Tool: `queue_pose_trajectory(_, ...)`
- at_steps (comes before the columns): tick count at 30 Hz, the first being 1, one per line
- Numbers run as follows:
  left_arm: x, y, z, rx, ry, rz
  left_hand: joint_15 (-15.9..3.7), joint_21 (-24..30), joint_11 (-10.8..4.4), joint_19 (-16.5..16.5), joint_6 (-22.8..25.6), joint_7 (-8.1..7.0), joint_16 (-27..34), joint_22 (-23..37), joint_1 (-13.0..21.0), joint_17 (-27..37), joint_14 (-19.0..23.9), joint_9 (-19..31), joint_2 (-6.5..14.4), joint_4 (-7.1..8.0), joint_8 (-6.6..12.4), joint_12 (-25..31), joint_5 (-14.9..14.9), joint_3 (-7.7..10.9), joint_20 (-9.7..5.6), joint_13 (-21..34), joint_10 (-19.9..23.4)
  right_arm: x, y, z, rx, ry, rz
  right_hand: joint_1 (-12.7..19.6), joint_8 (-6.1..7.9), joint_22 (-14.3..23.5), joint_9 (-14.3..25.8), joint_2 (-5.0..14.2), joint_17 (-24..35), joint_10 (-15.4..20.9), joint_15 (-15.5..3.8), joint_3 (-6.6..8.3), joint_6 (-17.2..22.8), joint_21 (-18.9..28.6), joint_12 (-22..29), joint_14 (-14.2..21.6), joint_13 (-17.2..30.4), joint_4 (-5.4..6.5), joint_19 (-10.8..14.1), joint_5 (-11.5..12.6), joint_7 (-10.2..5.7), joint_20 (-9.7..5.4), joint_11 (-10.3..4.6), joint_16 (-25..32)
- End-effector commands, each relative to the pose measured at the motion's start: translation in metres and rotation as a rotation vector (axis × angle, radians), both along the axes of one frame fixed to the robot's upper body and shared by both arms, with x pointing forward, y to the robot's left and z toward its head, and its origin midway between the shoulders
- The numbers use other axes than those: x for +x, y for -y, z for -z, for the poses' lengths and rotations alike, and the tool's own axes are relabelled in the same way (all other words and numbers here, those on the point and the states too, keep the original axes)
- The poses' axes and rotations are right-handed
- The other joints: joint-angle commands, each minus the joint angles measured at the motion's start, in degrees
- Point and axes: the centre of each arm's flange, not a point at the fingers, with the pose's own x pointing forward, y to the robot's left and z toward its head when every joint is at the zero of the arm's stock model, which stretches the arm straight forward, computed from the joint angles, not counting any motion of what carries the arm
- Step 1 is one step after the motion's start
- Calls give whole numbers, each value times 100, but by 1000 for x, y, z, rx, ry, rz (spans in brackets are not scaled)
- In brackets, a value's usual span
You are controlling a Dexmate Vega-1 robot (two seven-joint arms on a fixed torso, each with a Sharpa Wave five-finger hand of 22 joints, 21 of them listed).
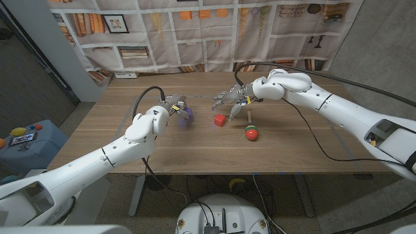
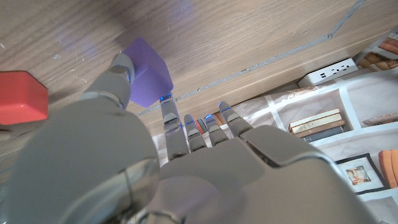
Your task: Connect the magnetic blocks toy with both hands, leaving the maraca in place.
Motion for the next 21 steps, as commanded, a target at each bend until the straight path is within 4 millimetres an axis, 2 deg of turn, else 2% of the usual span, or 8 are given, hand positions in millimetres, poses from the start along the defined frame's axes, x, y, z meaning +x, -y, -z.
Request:
queue_pose_trajectory(1, -1, 2, 3, -1, -2, 4, -20, 41, 1, 11, 602, -455, 24, 17, 11, 14, 55, 45, 70, -7, 50, -10, 51, -25, -14, 8, 59, 9, -8, 5, -1, -56, -23, 85, 63, 25, 35, 33, 22, -44, 13, 48, 59, 26, 40, 24, 15, -13, 23, -7, -24, 22, 12, 22)
queue_pose_trajectory(6, -2, 2, 3, 4, -1, 3, -24, 41, -1, 10, 606, -453, 22, 17, 16, 14, 53, 48, 77, -7, 49, -12, 52, -33, -19, 8, 56, 13, -11, 6, -3, -65, -33, 231, 126, 24, 52, 111, 26, -47, 2, 125, 157, 37, 56, 26, 29, -43, 71, 18, -23, 12, 6, 33)
queue_pose_trajectory(9, -3, 2, 4, -1, 0, -1, -22, 41, 3, 11, 609, -453, 23, 17, 20, 14, 55, 50, 79, -8, 48, -14, 52, -37, -13, 8, 55, 15, -13, 7, -7, -62, -36, 257, 135, 23, 56, 116, 26, -37, 3, 135, 170, 39, 63, 33, 31, -49, 83, 20, -24, 9, -2, 37)
queue_pose_trajectory(16, -3, 3, 5, 0, -4, 5, -22, 41, 3, 10, 620, -454, 22, 17, 27, 14, 56, 55, 86, -8, 47, -13, 53, -51, -17, 8, 60, 20, -16, 9, -4, -64, -38, 327, 254, 21, 84, 83, 30, 31, -24, 140, 375, 50, 102, 86, 47, -46, 155, -1, -6, 11, -7, 66)
queue_pose_trajectory(21, -2, 2, 5, -1, -3, 6, -20, 41, -1, 10, 630, -456, 23, 17, 31, 14, 60, 57, 89, -8, 48, -11, 54, -59, -16, 8, 69, 23, -17, 9, 29, -62, -63, 307, 475, 19, 132, 0, 54, 184, -77, 85, 774, 73, 169, 213, 70, -2, 316, -19, -8, -34, -95, 131)
